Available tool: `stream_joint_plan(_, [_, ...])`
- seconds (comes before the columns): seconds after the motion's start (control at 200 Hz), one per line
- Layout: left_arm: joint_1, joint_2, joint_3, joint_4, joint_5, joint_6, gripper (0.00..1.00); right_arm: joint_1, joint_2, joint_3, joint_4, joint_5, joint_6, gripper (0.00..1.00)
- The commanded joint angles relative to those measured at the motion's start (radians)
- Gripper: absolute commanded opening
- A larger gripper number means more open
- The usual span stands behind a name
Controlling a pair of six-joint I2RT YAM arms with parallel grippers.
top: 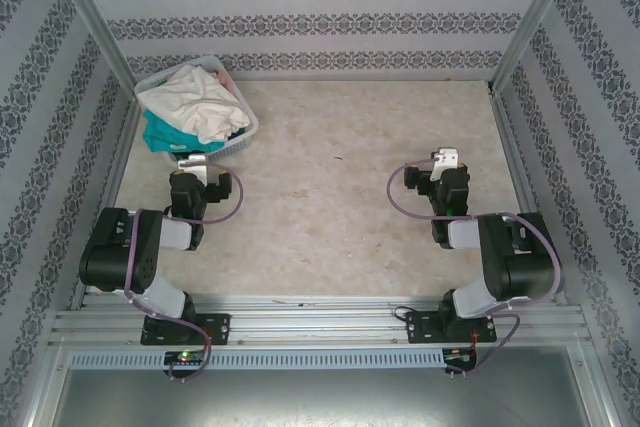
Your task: Fold and stack the t-shirts
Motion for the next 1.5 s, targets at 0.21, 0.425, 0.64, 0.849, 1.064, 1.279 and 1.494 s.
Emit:
stream_joint_plan(0.21, [-0.009,0.011,0.019,0.028,0.012,0.013,1.00,0.007,0.008,0.013,0.027,0.027,-0.001,0.98])
stream_joint_plan(0.425, [-0.010,-0.001,0.005,0.052,0.021,0.019,1.00,0.008,0.006,0.011,0.029,0.027,-0.001,0.98])
stream_joint_plan(0.64, [-0.025,-0.414,-0.019,-0.305,-0.052,-0.098,1.00,0.022,-0.136,0.034,-0.118,0.168,0.025,0.98])
stream_joint_plan(0.849, [-0.024,-0.727,0.261,-0.997,-0.169,-0.415,1.00,0.015,-0.421,0.062,-0.458,0.321,0.554,0.98])
stream_joint_plan(1.064, [-0.095,-0.409,0.653,-1.216,0.038,-0.634,1.00,-0.116,-0.376,0.163,-0.528,-0.266,0.674,0.98])
stream_joint_plan(1.279, [-0.374,0.214,1.270,-1.522,-0.060,-0.556,1.00,0.018,-0.353,0.271,-0.715,-0.225,0.478,0.98])
stream_joint_plan(1.494, [-0.454,0.812,2.046,-1.844,-0.042,-0.519,1.00,0.017,-0.362,0.263,-0.789,-0.187,0.400,0.98])
